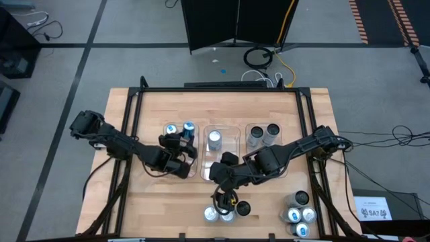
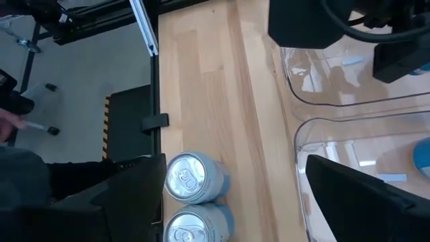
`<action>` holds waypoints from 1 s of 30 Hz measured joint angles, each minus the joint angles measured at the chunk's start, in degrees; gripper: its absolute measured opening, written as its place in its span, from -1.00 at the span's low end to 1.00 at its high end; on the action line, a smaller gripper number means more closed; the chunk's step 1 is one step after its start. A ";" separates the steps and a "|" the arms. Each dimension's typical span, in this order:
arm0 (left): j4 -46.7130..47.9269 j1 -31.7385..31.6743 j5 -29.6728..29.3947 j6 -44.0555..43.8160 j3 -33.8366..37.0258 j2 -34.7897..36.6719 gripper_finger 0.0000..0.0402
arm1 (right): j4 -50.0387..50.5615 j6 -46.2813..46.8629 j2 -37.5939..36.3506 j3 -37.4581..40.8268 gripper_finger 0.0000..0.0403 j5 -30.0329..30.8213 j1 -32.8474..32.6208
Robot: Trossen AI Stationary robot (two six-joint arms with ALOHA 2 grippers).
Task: Sort soda cans
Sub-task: Put the top blue soda can into the left transparent bin
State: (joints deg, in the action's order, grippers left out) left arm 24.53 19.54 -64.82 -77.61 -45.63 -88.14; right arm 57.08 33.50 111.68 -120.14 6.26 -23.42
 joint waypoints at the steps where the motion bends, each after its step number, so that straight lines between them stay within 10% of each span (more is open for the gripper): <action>1: -0.01 -0.23 0.22 0.01 0.00 0.00 0.41 | 0.02 0.22 0.01 0.00 0.74 0.00 0.00; 17: 0.01 -0.06 13.54 6.41 -0.02 0.13 0.42 | -0.02 1.81 0.02 0.00 0.74 -0.02 -0.30; 30: 0.01 0.90 11.00 6.75 -0.07 0.15 0.42 | -0.78 1.37 0.04 0.00 0.74 -0.02 -0.99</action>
State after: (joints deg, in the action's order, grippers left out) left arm 24.53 20.44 -53.83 -70.86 -45.69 -87.99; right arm 56.30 34.88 111.72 -120.14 6.24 -24.41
